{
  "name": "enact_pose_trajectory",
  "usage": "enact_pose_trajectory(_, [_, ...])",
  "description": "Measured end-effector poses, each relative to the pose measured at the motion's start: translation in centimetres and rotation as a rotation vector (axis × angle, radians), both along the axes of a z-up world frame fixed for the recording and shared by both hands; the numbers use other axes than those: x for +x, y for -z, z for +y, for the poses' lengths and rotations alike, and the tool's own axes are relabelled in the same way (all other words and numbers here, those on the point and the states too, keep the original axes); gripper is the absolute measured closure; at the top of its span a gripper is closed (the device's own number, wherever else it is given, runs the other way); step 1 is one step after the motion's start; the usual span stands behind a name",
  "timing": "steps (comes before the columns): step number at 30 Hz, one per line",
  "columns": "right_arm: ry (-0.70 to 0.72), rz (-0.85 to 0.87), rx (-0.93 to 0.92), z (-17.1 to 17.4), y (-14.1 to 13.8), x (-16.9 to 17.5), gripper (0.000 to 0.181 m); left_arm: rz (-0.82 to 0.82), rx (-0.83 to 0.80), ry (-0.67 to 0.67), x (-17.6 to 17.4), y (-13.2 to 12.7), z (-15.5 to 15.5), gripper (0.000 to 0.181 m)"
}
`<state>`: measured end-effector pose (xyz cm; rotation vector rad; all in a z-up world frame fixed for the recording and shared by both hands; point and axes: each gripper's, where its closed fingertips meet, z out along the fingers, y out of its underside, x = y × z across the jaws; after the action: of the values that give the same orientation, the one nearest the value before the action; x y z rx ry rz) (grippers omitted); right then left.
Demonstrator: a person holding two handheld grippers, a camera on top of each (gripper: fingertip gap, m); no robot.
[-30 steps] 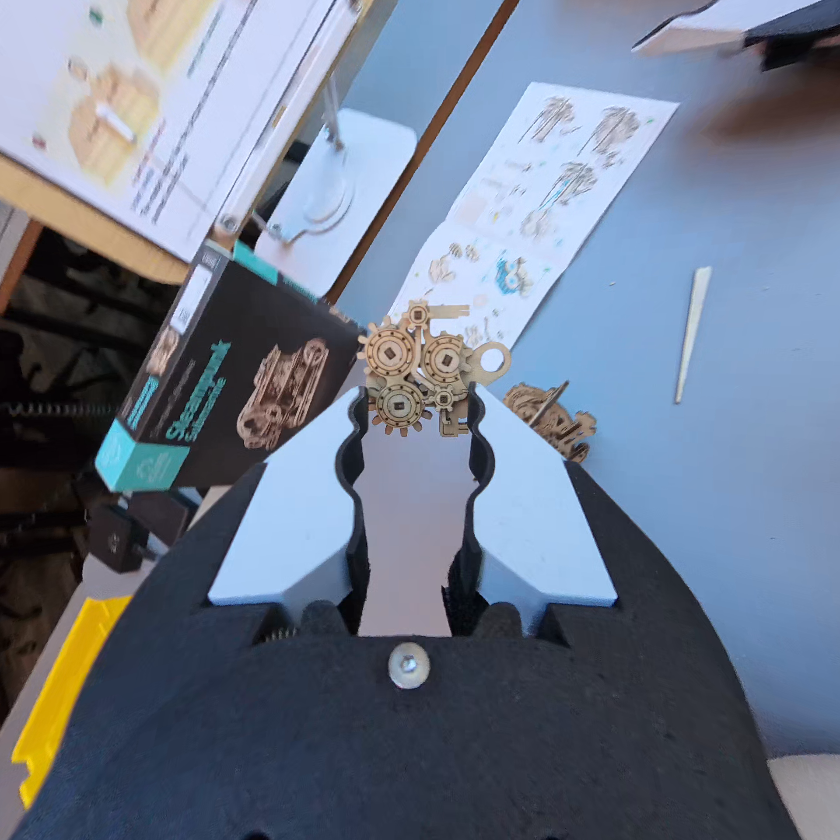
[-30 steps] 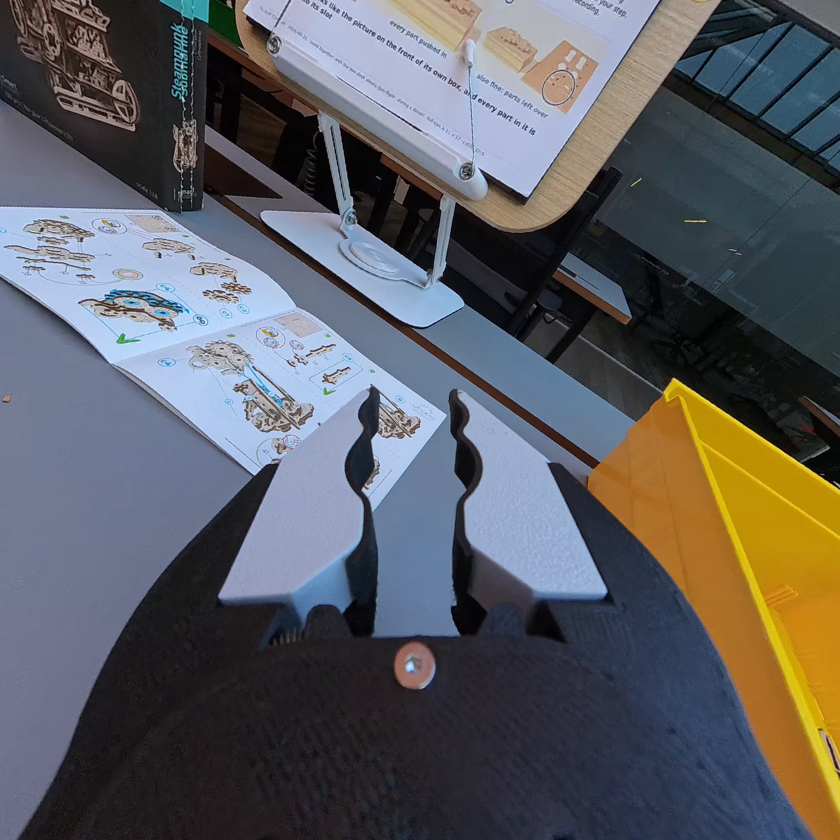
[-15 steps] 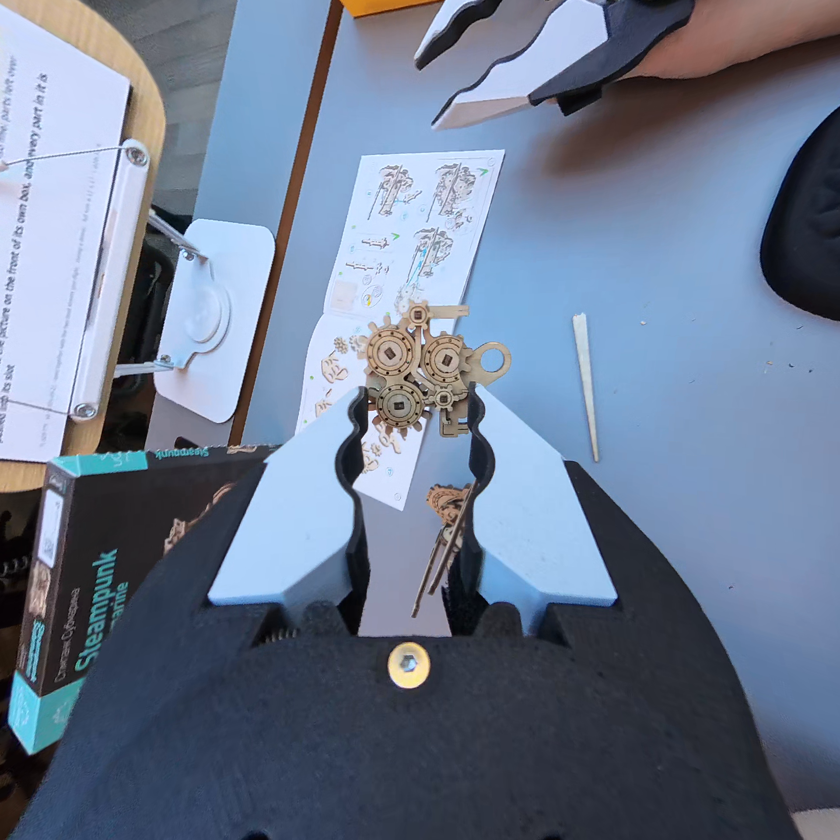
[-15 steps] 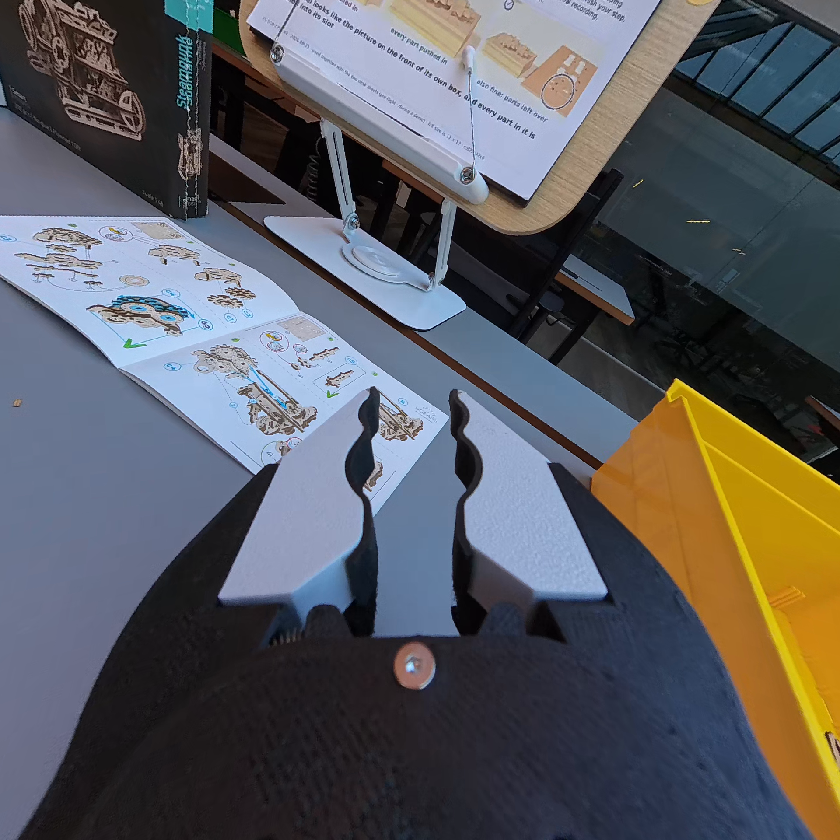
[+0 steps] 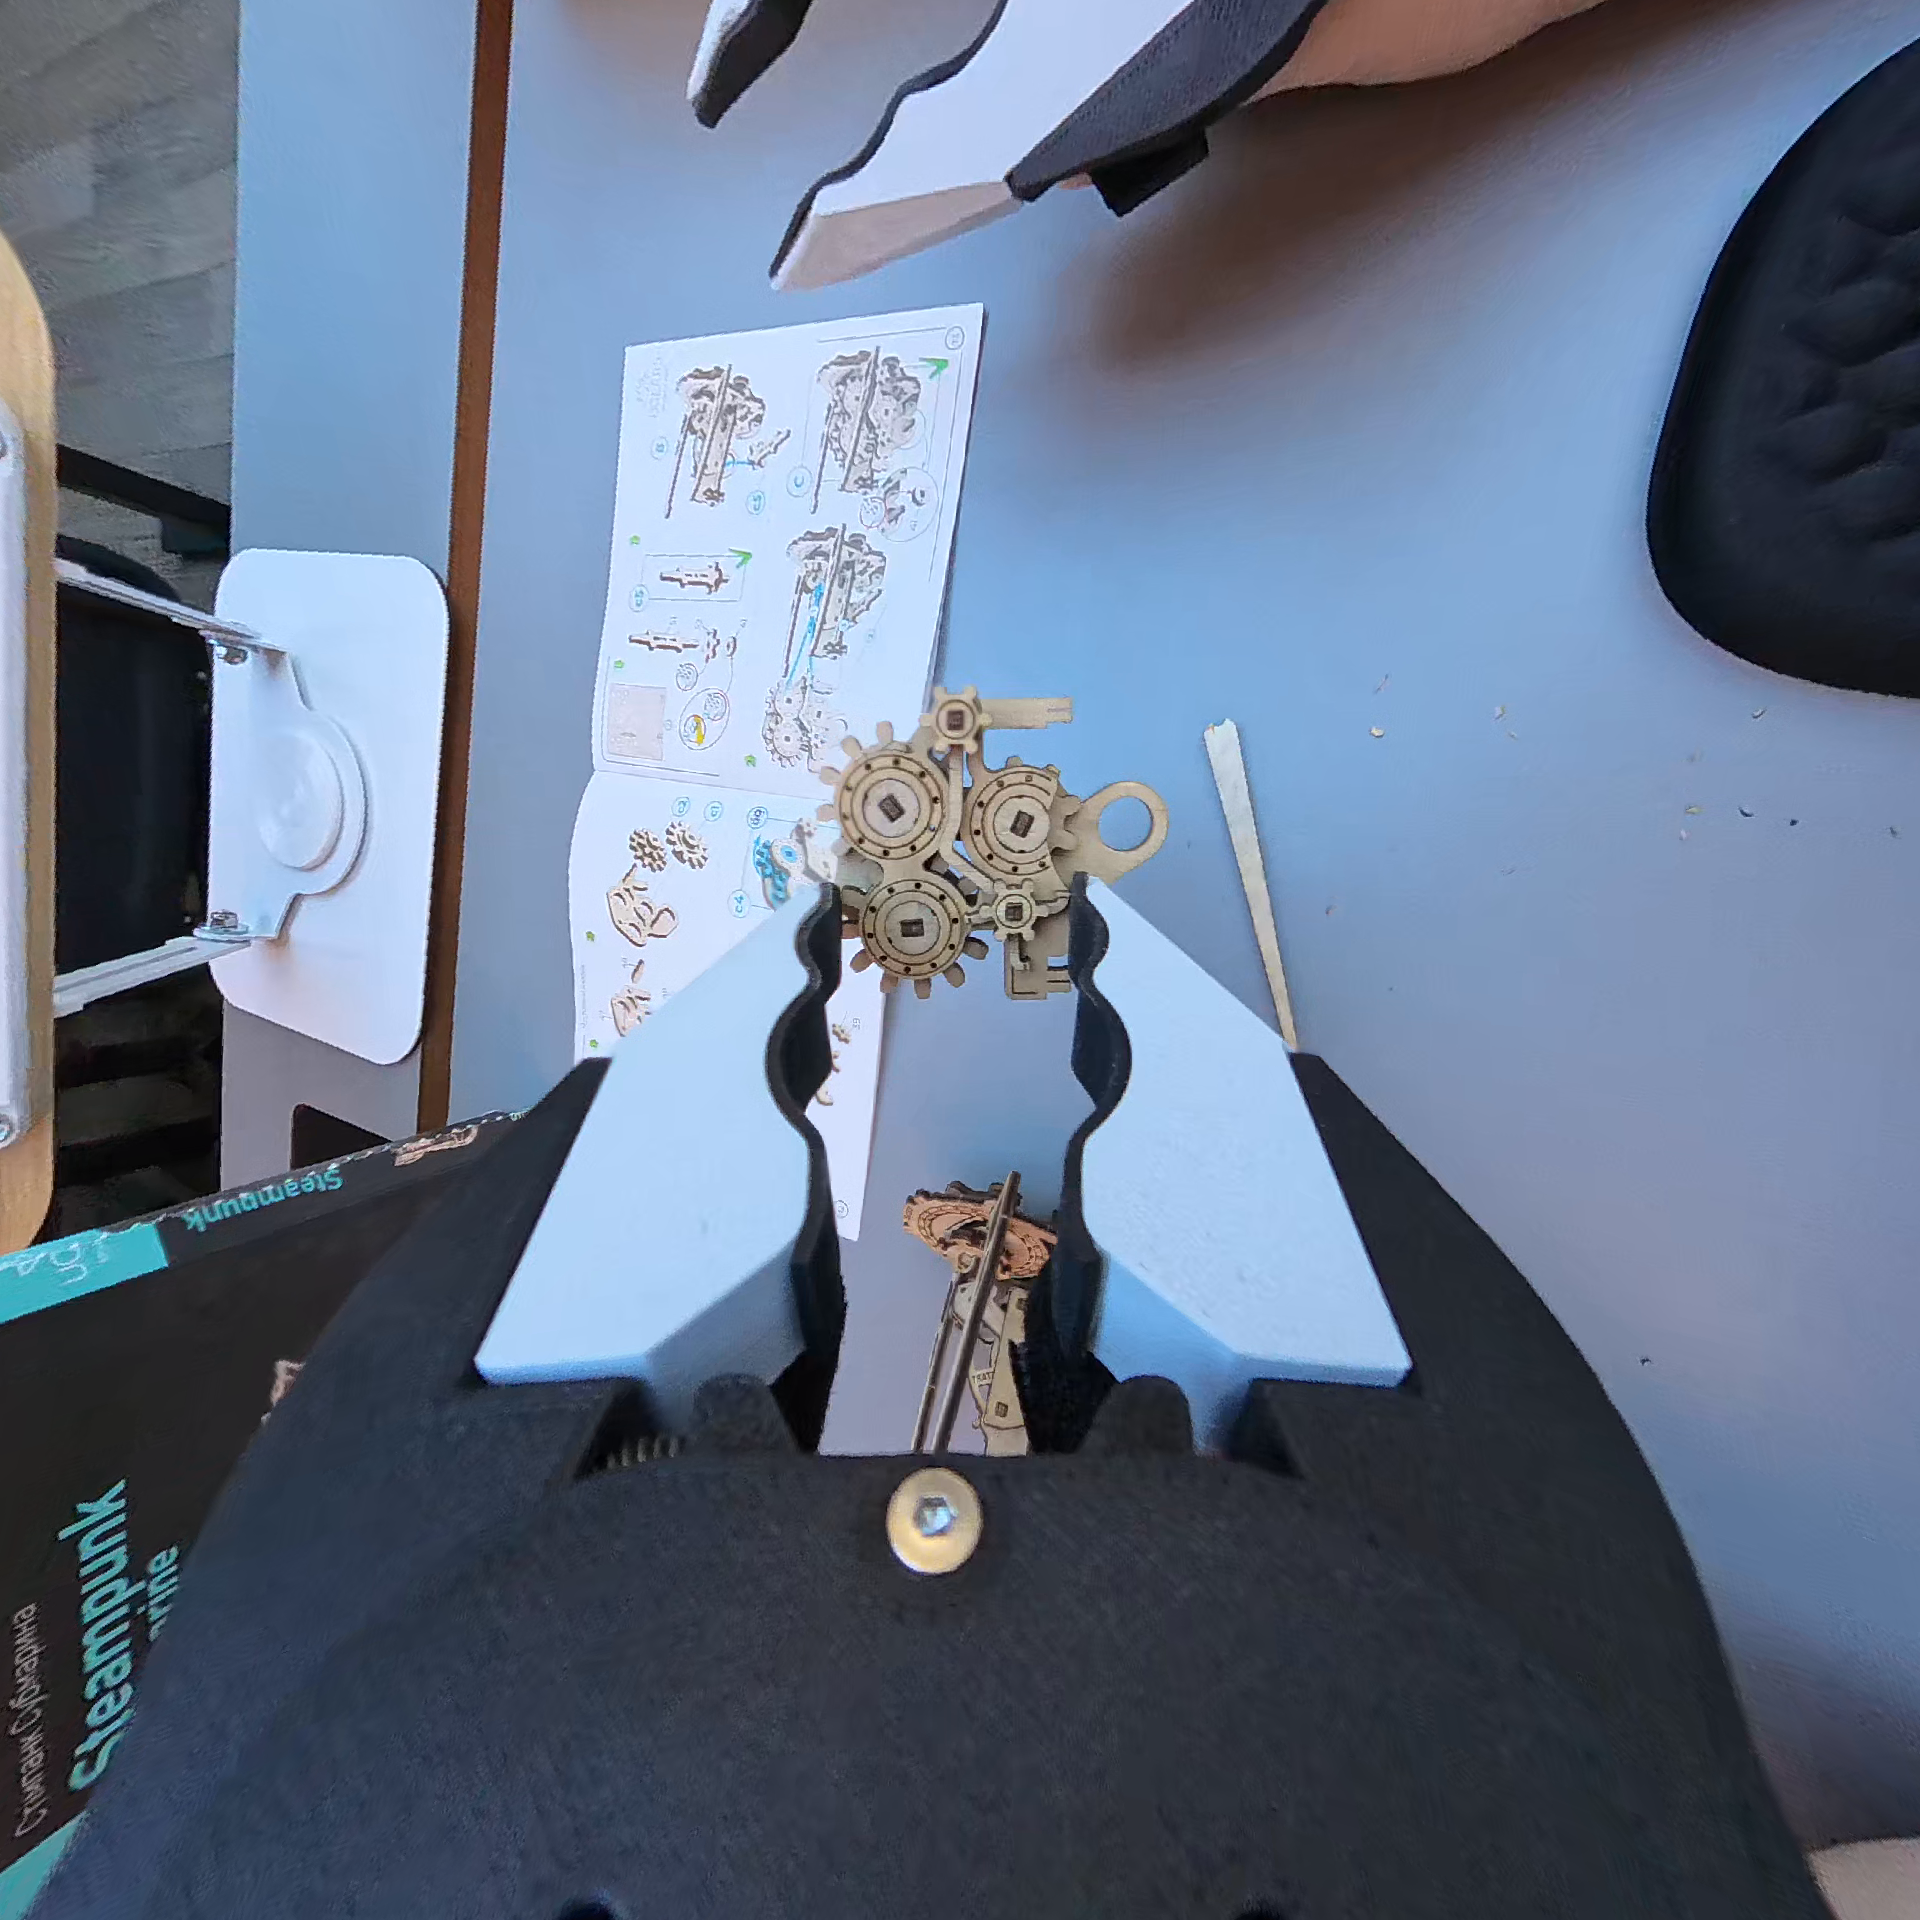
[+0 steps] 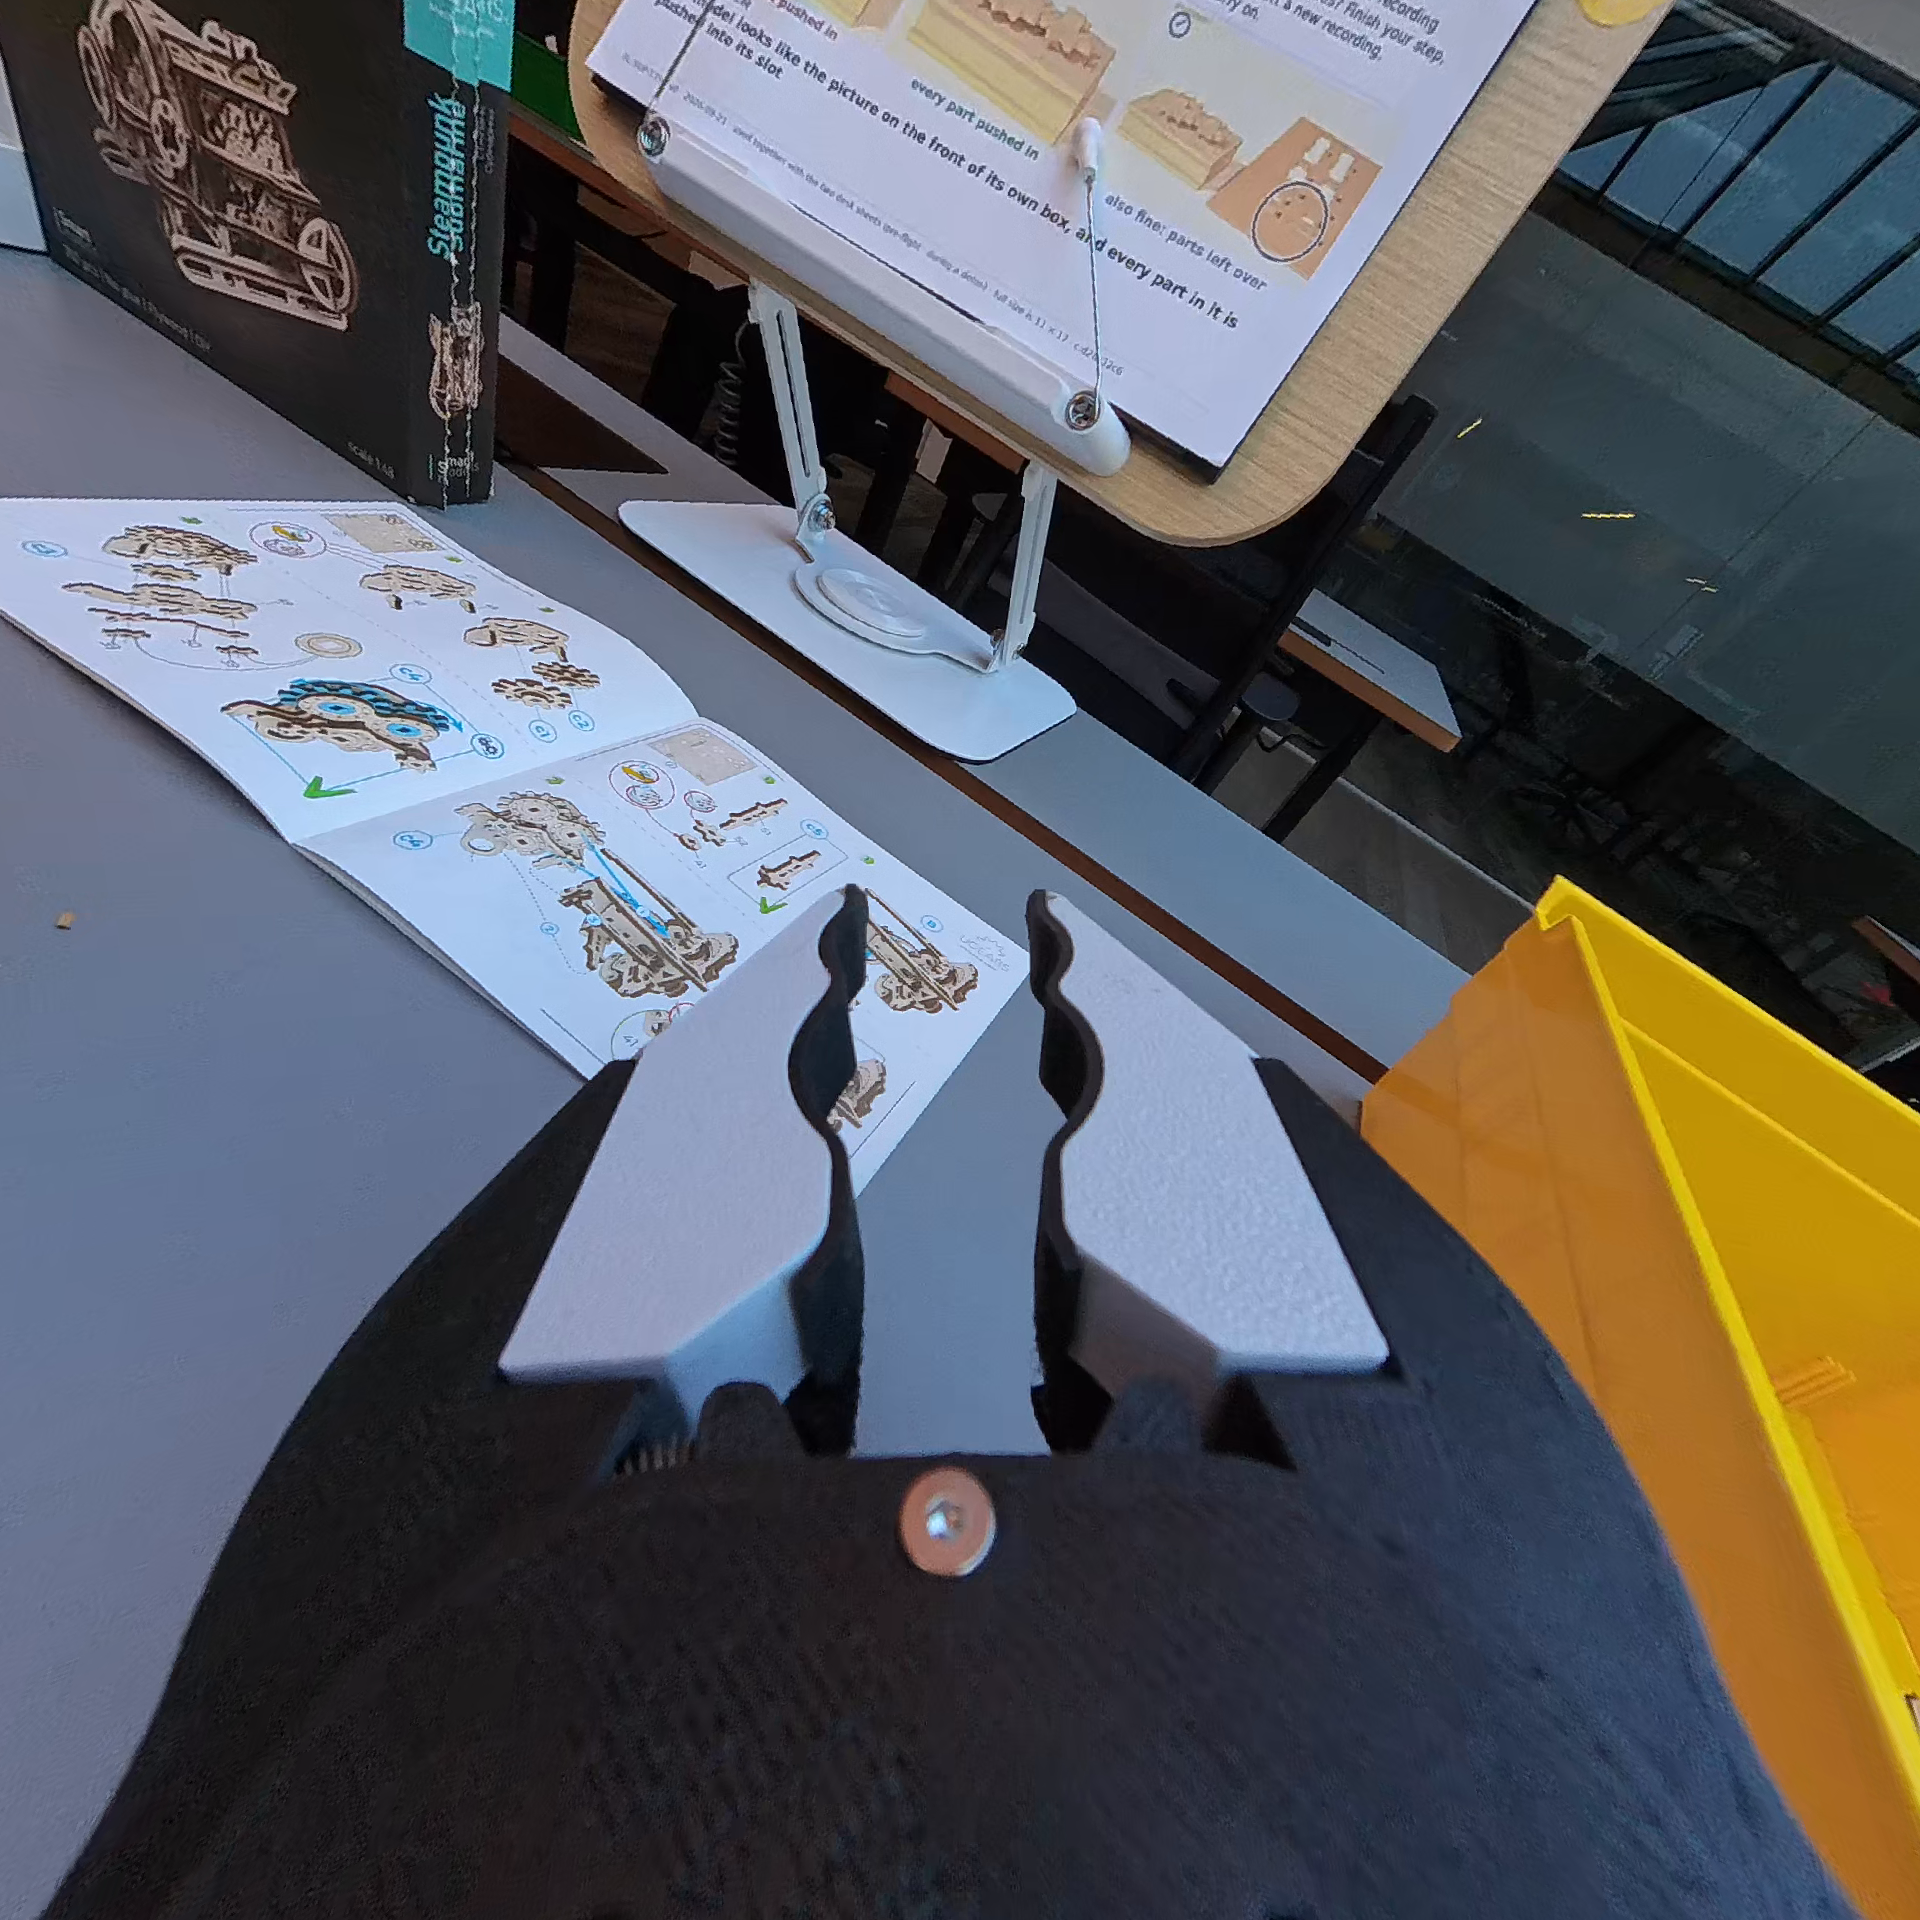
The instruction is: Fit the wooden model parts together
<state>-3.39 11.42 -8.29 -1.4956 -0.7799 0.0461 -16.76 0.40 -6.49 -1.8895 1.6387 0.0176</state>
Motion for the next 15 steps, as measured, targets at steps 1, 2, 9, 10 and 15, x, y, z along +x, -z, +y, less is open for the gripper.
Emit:
enact_pose_trajectory(1, [-0.004, 0.001, 0.0, 0.0, 0.0, -0.1, 0.152, 0.008, -0.008, 0.004, 0.1, 0.3, -0.1, 0.138])
enact_pose_trajectory(2, [-0.008, 0.005, 0.002, -0.1, -0.1, -0.1, 0.152, 0.016, -0.019, 0.007, 0.1, 0.6, -0.2, 0.138])
enact_pose_trajectory(9, [-0.113, 0.012, -0.003, -1.2, -0.1, -1.7, 0.151, 0.038, -0.145, 0.046, 1.6, 3.6, -1.1, 0.138])
enact_pose_trajectory(10, [-0.14, 0.021, -0.014, -1.5, -0.1, -2.1, 0.151, 0.031, -0.177, 0.057, 2.1, 4.0, -1.5, 0.138])
enact_pose_trajectory(15, [-0.326, 0.056, -0.151, -3.5, 0.4, -4.4, 0.149, 0.013, -0.302, 0.089, 4.4, 5.4, -4.1, 0.138])
